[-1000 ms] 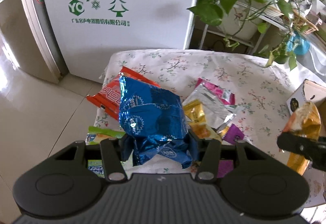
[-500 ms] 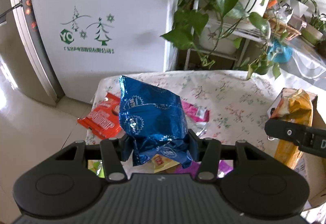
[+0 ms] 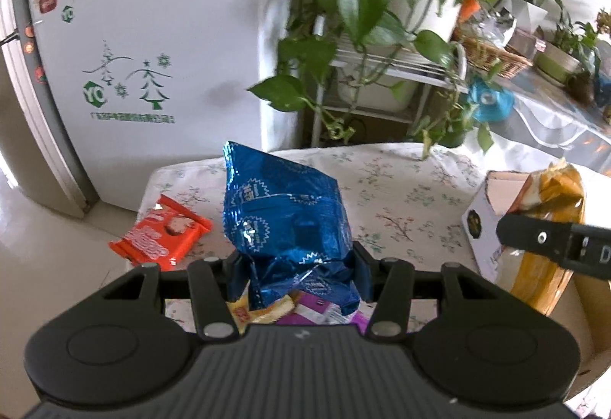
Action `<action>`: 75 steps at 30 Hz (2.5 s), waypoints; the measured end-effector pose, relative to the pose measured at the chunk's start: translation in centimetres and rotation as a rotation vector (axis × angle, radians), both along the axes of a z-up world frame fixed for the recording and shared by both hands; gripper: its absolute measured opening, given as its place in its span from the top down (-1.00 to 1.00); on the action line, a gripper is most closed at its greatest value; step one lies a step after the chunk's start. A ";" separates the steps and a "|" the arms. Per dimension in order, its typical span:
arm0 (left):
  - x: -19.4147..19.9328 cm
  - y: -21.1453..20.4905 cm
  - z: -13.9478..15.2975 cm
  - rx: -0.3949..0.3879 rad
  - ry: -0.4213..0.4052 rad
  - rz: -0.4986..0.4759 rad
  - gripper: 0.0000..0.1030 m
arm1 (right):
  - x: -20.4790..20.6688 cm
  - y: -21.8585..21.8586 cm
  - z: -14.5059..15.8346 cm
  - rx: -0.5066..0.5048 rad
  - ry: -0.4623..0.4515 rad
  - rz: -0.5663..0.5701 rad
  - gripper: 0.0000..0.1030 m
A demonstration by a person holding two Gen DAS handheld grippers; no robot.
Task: Organize snacks
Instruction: 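Lower both packets into the cardboard box and open both grippers, then grasp the white-blue Amerio packet with the right gripper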
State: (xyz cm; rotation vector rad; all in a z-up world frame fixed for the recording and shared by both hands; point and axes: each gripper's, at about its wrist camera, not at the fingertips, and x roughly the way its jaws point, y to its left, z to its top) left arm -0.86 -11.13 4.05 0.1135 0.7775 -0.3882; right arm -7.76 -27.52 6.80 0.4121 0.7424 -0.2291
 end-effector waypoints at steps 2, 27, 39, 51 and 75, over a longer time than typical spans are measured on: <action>-0.4 -0.8 -0.1 -0.002 0.003 -0.020 -0.01 | -0.5 -0.7 0.2 -0.007 -0.002 -0.017 -0.06; -6.2 -10.7 -0.7 -0.156 0.059 -0.362 -0.01 | -6.8 -8.9 0.6 -0.042 0.026 -0.278 -0.06; -8.1 -15.0 -3.0 -0.153 0.124 -0.486 -0.14 | -8.6 -11.3 0.2 -0.015 0.045 -0.381 0.00; -7.1 -12.1 -0.2 -0.196 0.115 -0.432 -0.69 | -8.3 -10.7 0.3 0.031 0.013 -0.319 -0.27; -2.3 6.1 2.0 -0.168 0.083 -0.077 -0.84 | -9.0 1.3 -4.8 0.180 0.122 -0.076 -0.54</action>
